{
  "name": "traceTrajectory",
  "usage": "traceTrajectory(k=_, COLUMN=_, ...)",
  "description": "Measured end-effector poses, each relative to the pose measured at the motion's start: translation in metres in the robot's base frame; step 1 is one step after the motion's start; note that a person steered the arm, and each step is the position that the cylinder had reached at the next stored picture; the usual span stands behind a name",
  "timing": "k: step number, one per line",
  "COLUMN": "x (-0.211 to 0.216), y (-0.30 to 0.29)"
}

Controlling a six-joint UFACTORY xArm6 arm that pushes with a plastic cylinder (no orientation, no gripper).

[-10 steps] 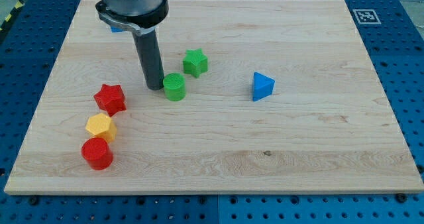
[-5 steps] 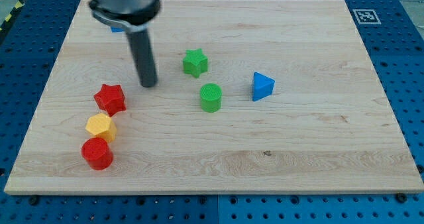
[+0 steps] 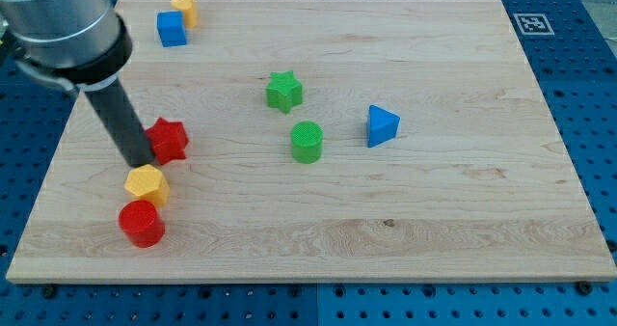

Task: Move red star towards center of the board

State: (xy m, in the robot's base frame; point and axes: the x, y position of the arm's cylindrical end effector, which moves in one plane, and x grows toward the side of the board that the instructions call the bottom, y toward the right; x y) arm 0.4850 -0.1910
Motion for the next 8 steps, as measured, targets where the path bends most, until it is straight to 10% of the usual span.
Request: traceTrajectory(k=8, x=-0.029, y=0.054)
